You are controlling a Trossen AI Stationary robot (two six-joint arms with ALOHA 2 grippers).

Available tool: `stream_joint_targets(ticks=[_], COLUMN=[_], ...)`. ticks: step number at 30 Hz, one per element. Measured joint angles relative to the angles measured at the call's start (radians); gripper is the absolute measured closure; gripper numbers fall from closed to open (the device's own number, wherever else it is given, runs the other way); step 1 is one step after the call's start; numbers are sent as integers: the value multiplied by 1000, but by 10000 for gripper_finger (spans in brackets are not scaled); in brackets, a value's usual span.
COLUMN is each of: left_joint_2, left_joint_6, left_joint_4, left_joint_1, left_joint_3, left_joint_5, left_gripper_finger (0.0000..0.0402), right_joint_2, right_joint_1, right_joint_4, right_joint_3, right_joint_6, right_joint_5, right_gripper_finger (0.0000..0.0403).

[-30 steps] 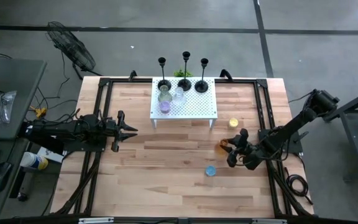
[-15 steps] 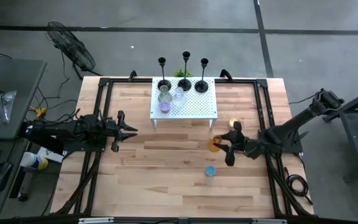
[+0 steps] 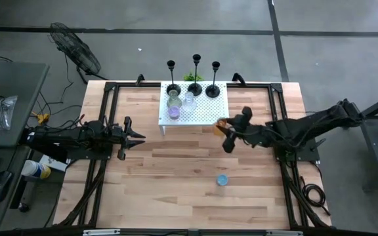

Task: Pick & Place candle stick holders
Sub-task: Put the orange candle holder on the shelf aligned with the transparent candle holder

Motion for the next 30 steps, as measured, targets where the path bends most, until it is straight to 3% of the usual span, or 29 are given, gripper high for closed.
stream_joint_targets(ticks=[17,30], left_joint_2=[0,0], left_joint_6=[0,0], left_joint_4=[0,0], left_joint_1=[0,0], left_joint_3=[0,0], left_joint_5=[0,0], left_gripper_finger=[325,325], right_joint_2=[203,264], right_joint_1=[-259,-360], right_joint_4=[184,254], right_joint_3=[74,74], right_joint_6=[-72,-139], right_joint_5=[-22,-108], right_gripper_finger=[268,268])
